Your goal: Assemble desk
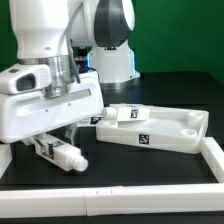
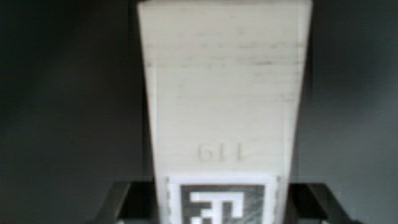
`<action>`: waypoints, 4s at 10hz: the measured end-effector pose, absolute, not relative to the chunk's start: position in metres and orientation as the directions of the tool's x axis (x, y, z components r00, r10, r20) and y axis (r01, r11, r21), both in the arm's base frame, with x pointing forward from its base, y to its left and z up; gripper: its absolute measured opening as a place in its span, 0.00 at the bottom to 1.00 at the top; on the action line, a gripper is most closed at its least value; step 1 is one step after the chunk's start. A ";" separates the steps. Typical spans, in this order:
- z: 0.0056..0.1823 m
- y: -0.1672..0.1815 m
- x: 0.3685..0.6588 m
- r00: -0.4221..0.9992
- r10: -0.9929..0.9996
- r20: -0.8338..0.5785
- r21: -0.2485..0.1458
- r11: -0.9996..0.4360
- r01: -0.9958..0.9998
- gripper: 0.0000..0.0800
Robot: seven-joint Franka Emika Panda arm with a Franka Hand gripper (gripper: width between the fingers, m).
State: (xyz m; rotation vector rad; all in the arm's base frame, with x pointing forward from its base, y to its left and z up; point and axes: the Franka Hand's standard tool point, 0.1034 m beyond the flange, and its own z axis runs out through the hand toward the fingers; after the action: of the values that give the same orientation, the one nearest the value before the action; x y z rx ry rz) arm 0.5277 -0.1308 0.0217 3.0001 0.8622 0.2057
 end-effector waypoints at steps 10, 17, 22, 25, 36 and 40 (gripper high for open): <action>0.044 -0.120 0.534 0.937 0.345 0.056 -0.095 -0.932 0.349 0.80; 0.068 -0.079 0.516 0.984 0.175 0.038 -0.096 -0.979 0.178 0.81; 0.068 -0.039 0.458 1.000 0.004 0.021 -0.084 -0.996 0.006 0.81; 0.066 -0.028 0.434 0.988 -0.157 -0.013 -0.085 -0.984 -0.157 0.81; 0.030 0.001 0.401 0.919 -0.393 -0.038 -0.070 -0.916 -0.394 0.66; 0.040 0.004 0.406 0.919 -0.388 -0.073 -0.080 -0.916 -0.393 0.36</action>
Offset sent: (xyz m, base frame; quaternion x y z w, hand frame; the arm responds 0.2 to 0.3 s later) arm 0.0027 0.0285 -0.0008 0.0018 0.0080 0.0686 0.9976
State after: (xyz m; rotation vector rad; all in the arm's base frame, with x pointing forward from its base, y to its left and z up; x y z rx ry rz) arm 0.4060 0.0042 0.0396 3.1682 -0.6462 -0.0909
